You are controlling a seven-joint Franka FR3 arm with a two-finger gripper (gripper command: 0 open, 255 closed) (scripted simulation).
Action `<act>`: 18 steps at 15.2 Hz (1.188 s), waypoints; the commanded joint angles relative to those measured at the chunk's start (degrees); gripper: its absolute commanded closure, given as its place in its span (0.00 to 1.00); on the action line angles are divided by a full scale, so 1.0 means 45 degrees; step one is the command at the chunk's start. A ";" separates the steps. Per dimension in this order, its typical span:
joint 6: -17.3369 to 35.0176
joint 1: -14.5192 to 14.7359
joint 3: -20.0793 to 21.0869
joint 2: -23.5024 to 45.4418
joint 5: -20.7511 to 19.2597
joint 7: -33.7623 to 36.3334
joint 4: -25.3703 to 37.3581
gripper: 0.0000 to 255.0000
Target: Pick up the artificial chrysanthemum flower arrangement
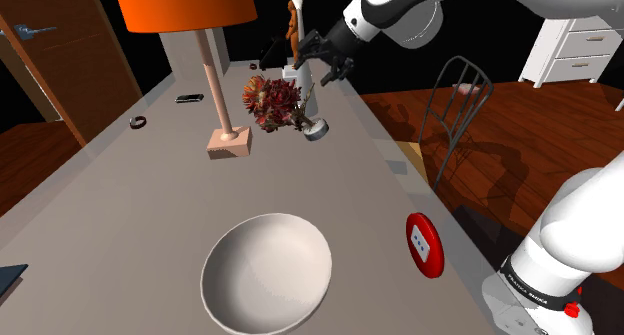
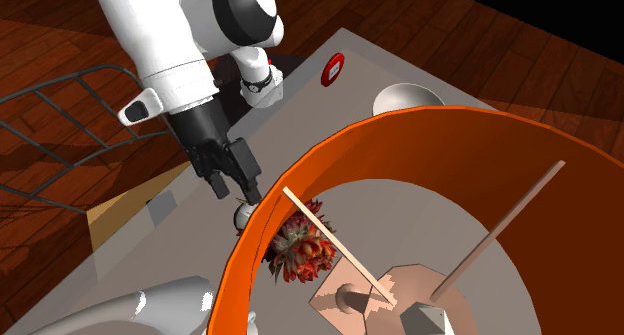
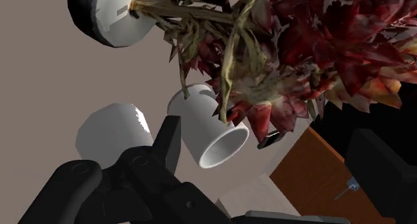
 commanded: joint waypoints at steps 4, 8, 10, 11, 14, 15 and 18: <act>0.0861 0.0179 -0.0009 0.0196 0.0493 -0.0480 -0.0573 0.00; 0.1249 0.0288 -0.0028 0.0285 0.0769 -0.0787 -0.0898 0.00; 0.1251 0.0287 -0.0021 0.0300 0.0758 -0.0774 -0.0880 1.00; 0.1251 0.0287 -0.0021 0.0301 0.0759 -0.0776 -0.0880 1.00; 0.1247 0.0286 -0.0024 0.0298 0.0759 -0.0777 -0.0879 1.00; 0.1245 0.0285 -0.0024 0.0300 0.0757 -0.0775 -0.0875 1.00; 0.1249 0.0290 -0.0029 0.0285 0.0769 -0.0787 -0.0897 1.00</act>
